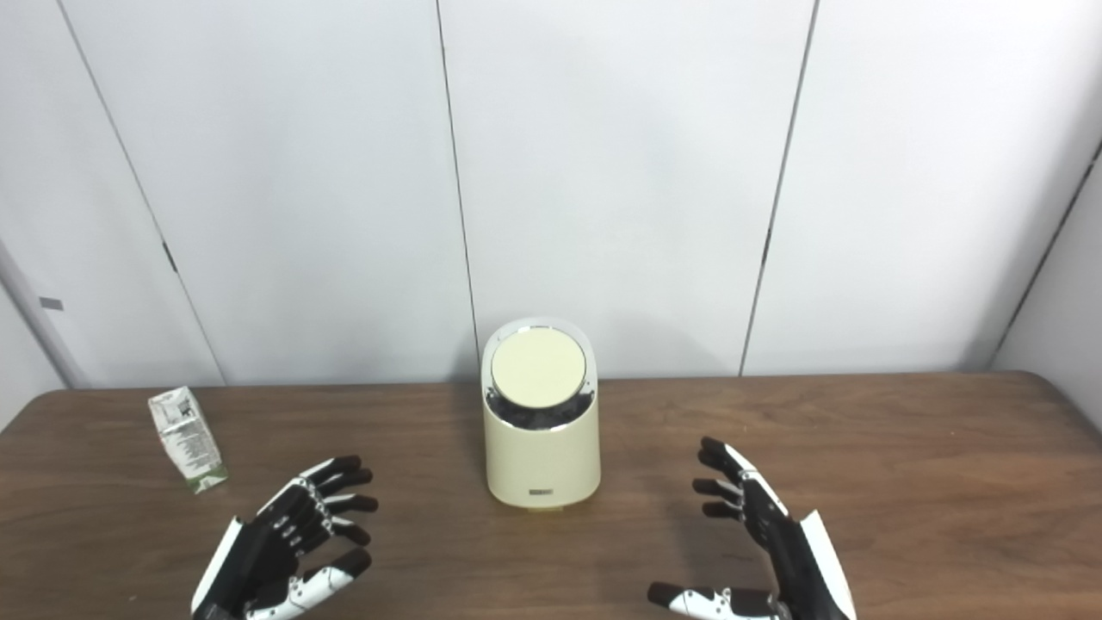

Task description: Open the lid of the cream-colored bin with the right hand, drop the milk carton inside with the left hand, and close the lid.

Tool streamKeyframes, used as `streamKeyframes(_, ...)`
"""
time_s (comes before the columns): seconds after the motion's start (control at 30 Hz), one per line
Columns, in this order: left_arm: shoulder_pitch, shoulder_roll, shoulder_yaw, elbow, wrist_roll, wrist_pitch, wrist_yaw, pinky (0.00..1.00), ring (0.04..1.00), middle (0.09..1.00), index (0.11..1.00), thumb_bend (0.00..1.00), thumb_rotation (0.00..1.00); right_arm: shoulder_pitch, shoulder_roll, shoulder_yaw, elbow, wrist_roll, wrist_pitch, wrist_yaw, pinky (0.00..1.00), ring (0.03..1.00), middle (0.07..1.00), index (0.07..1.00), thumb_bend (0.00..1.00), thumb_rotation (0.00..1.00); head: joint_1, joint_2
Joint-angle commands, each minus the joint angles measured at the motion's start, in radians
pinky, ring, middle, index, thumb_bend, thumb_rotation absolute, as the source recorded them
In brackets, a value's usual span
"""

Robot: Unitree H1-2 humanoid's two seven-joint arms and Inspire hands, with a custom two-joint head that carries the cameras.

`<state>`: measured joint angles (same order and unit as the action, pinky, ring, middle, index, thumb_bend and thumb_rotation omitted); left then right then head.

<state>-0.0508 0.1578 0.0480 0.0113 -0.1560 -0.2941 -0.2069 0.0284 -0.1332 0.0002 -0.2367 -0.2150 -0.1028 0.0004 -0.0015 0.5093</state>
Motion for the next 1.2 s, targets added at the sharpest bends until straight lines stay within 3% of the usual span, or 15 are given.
streamKeyframes(0.0,-0.022,0.006,0.002,-0.036,-0.003,-0.019,0.003,0.53,0.693,0.788,0.823,0.74,0.21,-0.021,-0.005,-0.001,-0.032,0.000,-0.016,0.000,0.70,0.779,0.866,0.871,0.72,0.05,0.000,0.000)
streamKeyframes(0.5,-0.023,0.001,-0.001,-0.041,-0.010,-0.006,0.000,0.53,0.693,0.790,0.820,0.73,0.18,-0.023,-0.004,0.002,-0.031,-0.006,-0.010,0.001,0.69,0.771,0.859,0.864,0.73,0.06,-0.014,-0.002)
streamKeyframes(0.73,-0.046,-0.002,-0.002,0.006,0.007,-0.033,0.005,0.53,0.691,0.793,0.817,0.72,0.17,-0.055,-0.002,0.009,-0.002,0.002,-0.023,0.006,0.68,0.777,0.866,0.874,0.70,0.19,-0.020,-0.014)
streamKeyframes(0.87,-0.064,-0.004,-0.003,0.038,0.008,-0.046,0.002,0.52,0.692,0.793,0.818,0.72,0.17,-0.106,0.006,0.020,-0.015,-0.047,0.014,-0.002,0.70,0.827,0.872,0.877,0.72,0.27,-0.033,-0.019)
streamKeyframes(0.97,-0.075,-0.009,-0.004,0.053,0.012,-0.051,0.006,0.52,0.694,0.792,0.817,0.72,0.16,-0.153,0.003,0.023,-0.020,-0.065,0.045,0.003,0.70,0.838,0.885,0.884,0.71,0.23,-0.032,-0.026)
streamKeyframes(1.17,-0.094,-0.009,-0.004,0.087,0.014,-0.078,0.004,0.52,0.689,0.787,0.814,0.71,0.15,-0.243,-0.002,0.014,-0.015,-0.094,0.121,0.001,0.71,0.827,0.877,0.887,0.75,0.30,-0.038,-0.032)
